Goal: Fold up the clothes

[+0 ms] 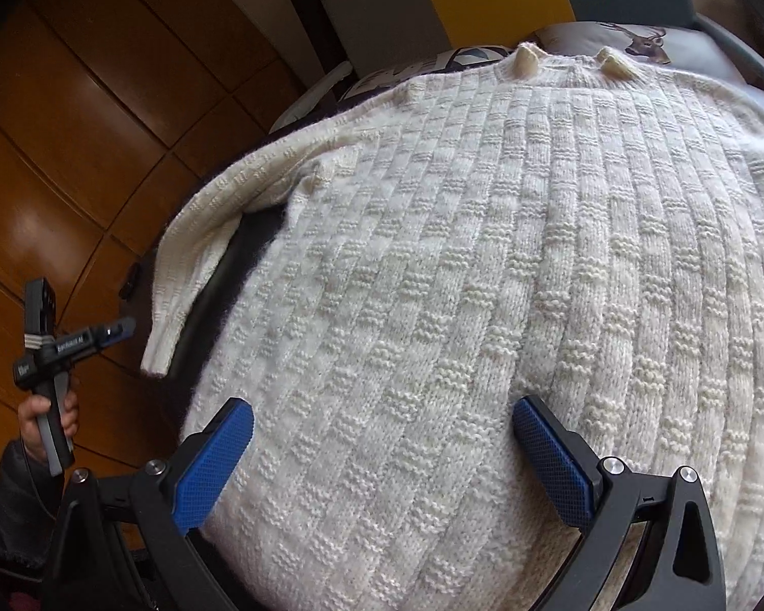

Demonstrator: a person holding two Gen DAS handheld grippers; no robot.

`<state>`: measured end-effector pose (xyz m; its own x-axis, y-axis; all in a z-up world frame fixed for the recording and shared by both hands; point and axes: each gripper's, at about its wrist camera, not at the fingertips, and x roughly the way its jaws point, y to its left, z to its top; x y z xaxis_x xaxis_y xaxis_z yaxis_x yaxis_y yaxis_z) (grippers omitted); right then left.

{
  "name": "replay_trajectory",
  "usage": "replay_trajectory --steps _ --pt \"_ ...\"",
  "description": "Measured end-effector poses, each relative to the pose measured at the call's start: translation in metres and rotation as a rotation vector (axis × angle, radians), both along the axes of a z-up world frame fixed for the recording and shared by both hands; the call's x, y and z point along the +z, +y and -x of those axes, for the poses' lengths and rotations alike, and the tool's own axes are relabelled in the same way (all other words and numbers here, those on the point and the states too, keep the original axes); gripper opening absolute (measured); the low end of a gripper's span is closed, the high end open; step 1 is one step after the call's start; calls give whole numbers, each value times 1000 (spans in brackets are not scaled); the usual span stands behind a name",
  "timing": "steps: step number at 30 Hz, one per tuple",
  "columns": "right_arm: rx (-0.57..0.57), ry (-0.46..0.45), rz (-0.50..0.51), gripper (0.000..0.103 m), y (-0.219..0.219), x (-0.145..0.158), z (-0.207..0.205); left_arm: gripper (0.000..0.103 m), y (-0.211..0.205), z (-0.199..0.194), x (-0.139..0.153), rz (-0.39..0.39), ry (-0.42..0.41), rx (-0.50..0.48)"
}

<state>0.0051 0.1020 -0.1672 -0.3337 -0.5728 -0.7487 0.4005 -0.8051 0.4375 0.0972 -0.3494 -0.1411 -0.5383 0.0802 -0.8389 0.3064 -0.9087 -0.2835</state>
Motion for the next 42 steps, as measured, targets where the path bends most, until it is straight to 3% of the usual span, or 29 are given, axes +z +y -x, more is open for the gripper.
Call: replay_trajectory --steps 3,6,8,10,14,18,21,24,30,32,37,42 --pt "4 8 -59 103 -9 0 -1 37 3 4 -14 -52 7 -27" --pt "10 8 -117 103 -17 -1 1 38 8 10 -20 -55 26 -20" --pt "3 5 -140 103 -21 -1 2 29 12 14 -23 -59 41 -13" --pt "-14 5 -142 103 -21 -1 2 6 17 17 -20 -81 42 -18" --pt "-64 -25 -92 103 -16 6 9 6 -8 19 -1 -171 116 49" --pt "-85 -7 -77 103 -22 17 29 6 -58 23 28 -280 198 120" --pt "-74 22 -92 103 -37 25 49 6 -90 34 44 -207 185 165" --pt "-60 55 -108 103 -55 32 72 5 -109 70 47 -118 132 198" --pt "-54 100 -139 103 -88 40 124 10 -122 147 31 27 -120 218" --pt "-27 129 -160 103 -103 42 135 11 -129 157 41 13 -89 247" --pt "52 197 -222 103 -139 47 158 18 -142 133 55 -29 3 324" --pt "104 239 -241 103 -166 51 182 19 -114 95 24 -67 17 205"
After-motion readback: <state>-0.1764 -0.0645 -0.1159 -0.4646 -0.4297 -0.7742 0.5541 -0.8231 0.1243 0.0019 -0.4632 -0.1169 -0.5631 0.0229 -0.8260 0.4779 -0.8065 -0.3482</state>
